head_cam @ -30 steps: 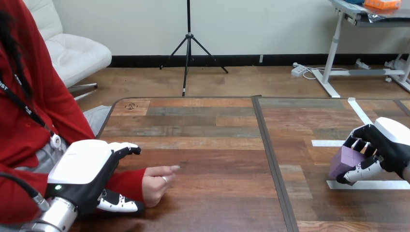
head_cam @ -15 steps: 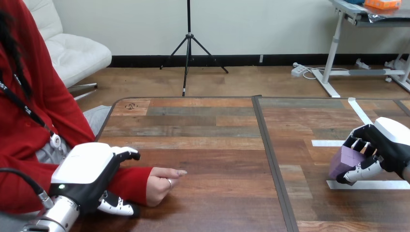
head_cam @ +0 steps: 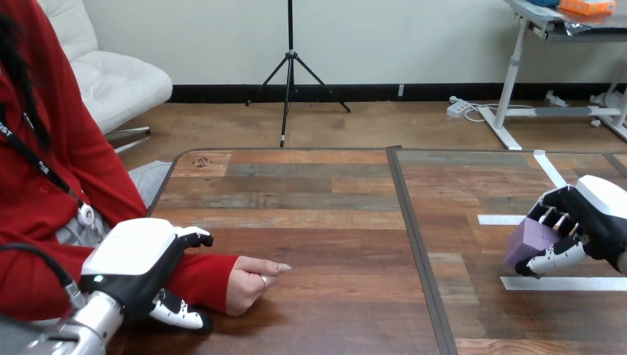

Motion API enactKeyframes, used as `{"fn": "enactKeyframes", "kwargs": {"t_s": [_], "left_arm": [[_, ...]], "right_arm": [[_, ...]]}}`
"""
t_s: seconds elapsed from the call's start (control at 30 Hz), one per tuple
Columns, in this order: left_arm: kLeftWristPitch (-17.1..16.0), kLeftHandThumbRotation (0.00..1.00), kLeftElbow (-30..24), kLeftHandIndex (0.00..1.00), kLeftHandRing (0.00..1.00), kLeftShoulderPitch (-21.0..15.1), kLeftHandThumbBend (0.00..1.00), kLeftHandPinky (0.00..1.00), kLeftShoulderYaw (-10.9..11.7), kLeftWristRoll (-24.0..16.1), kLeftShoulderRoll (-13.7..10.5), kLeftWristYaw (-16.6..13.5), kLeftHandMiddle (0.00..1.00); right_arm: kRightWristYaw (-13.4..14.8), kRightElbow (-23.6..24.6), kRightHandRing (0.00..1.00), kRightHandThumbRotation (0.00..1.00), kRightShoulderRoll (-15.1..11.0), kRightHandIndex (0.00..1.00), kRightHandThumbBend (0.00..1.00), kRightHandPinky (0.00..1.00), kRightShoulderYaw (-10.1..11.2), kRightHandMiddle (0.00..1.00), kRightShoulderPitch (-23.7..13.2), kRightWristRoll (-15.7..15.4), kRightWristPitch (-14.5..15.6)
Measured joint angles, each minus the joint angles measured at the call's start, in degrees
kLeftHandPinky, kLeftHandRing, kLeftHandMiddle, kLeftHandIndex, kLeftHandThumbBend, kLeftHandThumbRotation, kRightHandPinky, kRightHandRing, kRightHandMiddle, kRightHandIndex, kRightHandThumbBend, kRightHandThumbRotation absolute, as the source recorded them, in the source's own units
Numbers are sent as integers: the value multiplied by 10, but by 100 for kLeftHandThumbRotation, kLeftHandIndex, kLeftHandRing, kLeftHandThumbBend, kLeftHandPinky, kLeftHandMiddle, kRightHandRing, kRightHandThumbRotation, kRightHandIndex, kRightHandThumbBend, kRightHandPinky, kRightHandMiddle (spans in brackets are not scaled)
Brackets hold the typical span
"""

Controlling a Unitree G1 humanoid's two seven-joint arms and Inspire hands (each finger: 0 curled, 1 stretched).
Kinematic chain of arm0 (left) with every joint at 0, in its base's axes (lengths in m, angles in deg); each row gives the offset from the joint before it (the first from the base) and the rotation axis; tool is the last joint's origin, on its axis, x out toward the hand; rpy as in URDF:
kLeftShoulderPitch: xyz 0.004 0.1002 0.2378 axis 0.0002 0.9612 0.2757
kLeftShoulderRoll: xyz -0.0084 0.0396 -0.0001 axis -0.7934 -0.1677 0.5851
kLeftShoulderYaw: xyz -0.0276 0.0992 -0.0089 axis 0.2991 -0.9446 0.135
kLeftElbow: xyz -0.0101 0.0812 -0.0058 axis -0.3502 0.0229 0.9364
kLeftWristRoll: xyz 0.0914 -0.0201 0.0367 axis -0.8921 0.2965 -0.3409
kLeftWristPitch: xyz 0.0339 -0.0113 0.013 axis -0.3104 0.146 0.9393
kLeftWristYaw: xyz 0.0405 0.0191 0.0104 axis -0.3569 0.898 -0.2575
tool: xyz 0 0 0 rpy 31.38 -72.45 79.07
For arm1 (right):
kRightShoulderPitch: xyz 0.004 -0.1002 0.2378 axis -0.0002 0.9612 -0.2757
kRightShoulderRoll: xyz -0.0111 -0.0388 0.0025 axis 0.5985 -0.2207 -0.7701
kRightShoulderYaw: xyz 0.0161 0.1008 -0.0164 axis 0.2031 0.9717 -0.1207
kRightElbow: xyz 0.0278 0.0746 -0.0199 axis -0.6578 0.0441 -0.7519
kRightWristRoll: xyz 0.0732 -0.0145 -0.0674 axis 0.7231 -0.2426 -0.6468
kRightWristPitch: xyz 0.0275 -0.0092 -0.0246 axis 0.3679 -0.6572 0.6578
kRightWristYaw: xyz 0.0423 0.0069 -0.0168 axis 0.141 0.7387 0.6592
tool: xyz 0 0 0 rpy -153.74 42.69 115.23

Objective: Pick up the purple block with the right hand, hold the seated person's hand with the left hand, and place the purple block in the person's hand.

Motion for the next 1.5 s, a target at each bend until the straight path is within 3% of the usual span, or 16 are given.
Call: {"fn": "enactKeyframes", "kwargs": {"t_s": [0.3,0.73,1.0,1.5], "left_arm": [[3,14,12,76,76,-23,99,73,-15,4,-6,14,77],[5,3,27,70,69,-47,98,64,-39,-6,-12,1,71],[21,0,35,66,64,-64,96,58,-56,-21,-13,-1,67],[42,0,54,51,48,-89,90,41,-83,-33,-15,-1,52]], "right_arm": [[0,11,48,0,0,52,72,47,5,52,1,0,9],[-1,11,48,0,0,52,70,46,7,51,3,5,10],[-4,12,48,0,0,52,70,48,7,52,5,7,10],[-5,13,48,0,0,52,72,47,8,51,6,8,15]]}}
